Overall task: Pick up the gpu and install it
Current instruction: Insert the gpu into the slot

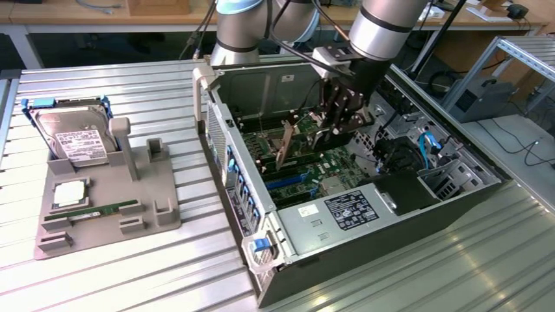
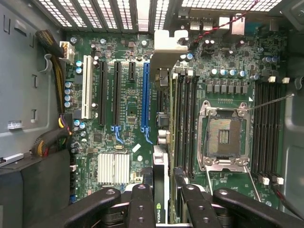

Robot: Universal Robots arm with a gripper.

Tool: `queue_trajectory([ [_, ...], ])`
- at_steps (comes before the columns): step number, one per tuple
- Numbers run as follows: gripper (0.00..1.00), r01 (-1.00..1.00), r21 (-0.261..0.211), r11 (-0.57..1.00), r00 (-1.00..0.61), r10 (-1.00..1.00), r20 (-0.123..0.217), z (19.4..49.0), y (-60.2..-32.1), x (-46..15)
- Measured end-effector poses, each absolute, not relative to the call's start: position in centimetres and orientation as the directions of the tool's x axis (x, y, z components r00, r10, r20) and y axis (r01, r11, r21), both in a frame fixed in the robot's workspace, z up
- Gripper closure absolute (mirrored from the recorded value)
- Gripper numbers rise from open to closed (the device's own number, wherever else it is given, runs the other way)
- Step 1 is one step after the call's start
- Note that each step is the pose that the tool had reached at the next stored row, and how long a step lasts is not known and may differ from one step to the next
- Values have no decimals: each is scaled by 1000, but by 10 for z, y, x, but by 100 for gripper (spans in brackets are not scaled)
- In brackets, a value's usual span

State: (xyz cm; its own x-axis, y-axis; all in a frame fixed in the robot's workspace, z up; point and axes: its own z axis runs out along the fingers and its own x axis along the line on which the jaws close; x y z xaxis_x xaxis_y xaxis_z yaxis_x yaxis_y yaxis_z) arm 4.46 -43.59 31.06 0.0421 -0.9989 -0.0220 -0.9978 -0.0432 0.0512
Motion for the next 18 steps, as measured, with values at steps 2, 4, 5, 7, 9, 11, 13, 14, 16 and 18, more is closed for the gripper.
queue_trajectory([
  [2,73,-998,51,-43,42,-999,-22,310,-436,45],
  [4,73,-998,51,-43,42,-999,-22,309,-436,45],
  [5,73,-998,51,-43,42,-999,-22,309,-436,45],
  [7,73,-998,51,-43,42,-999,-22,309,-436,45],
  [9,73,-998,51,-43,42,-999,-22,308,-436,45],
  [11,73,-998,51,-43,42,-999,-22,308,-436,45],
  [13,73,-998,51,-43,42,-999,-22,307,-436,45],
  [14,73,-998,51,-43,42,-999,-22,307,-436,45],
  [16,73,-998,51,-43,42,-999,-22,306,-436,45],
  [18,73,-998,51,-43,42,-999,-22,306,-436,45],
])
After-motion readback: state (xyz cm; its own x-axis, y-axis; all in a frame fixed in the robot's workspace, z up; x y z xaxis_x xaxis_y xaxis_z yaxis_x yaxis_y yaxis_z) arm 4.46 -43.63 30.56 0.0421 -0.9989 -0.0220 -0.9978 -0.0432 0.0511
